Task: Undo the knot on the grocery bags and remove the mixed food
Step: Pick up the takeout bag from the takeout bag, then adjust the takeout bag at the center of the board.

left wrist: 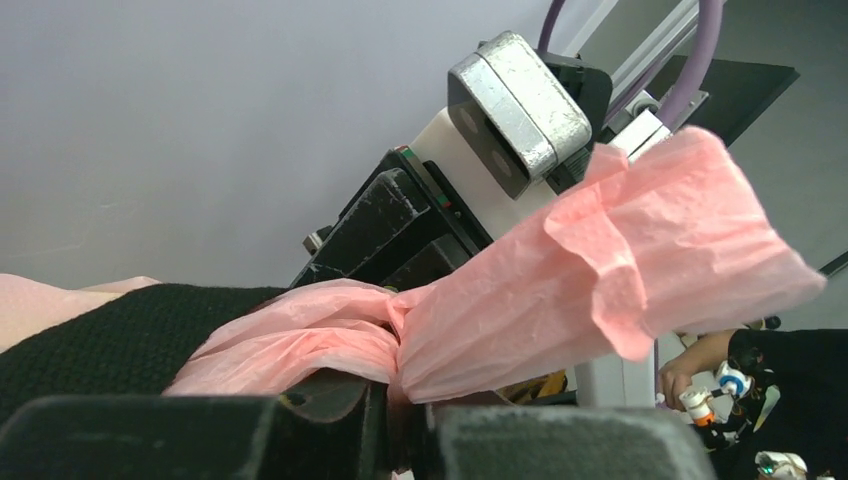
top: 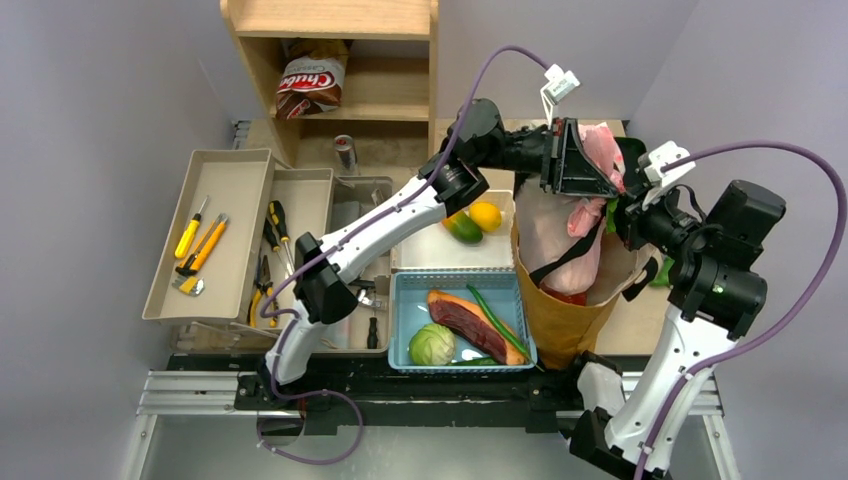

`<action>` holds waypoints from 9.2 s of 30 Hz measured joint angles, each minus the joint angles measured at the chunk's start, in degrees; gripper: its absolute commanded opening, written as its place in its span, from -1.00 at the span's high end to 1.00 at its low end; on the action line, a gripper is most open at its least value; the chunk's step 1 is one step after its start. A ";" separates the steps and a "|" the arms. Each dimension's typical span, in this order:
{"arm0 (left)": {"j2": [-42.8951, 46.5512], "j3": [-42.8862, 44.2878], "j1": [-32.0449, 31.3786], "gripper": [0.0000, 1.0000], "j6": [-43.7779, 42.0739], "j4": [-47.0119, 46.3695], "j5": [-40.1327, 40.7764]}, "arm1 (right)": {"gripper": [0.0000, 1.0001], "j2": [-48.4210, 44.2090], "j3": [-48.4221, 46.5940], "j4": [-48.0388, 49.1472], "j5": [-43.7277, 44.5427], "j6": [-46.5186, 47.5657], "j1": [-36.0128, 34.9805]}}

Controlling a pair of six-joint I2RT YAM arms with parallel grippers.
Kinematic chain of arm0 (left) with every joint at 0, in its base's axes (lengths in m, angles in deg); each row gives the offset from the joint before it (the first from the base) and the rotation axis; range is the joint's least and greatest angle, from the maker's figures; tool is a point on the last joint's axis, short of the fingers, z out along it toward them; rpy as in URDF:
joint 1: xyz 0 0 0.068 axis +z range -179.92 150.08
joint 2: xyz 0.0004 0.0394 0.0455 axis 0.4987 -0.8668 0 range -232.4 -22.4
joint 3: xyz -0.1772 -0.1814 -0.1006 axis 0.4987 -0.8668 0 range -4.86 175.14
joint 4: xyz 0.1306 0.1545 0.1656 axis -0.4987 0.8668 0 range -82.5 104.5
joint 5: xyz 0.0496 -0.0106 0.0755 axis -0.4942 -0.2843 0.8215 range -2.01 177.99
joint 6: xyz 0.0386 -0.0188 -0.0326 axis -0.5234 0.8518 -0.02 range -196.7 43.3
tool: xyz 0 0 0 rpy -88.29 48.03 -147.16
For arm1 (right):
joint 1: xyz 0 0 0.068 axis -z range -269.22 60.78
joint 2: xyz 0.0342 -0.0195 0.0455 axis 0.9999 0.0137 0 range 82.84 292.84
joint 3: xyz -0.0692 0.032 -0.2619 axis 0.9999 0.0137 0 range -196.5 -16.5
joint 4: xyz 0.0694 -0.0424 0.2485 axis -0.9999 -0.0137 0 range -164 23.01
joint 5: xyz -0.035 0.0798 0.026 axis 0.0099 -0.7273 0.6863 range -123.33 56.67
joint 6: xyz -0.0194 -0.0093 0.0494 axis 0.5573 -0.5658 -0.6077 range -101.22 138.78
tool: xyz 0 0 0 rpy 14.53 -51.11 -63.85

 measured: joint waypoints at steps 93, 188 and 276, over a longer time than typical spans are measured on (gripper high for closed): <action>23.17 -33.29 -1.20 1.00 -27.32 11.02 18.14 | 1.00 -1.73 10.19 1.25 23.41 -2.40 -0.31; 2.99 2.32 4.44 0.94 -62.14 46.73 27.45 | 1.00 -3.82 -0.72 -3.23 23.19 -2.08 -0.20; 1.31 -5.16 0.55 1.00 -16.70 15.78 6.16 | 0.77 -4.59 -0.96 -3.23 21.73 -1.77 -1.88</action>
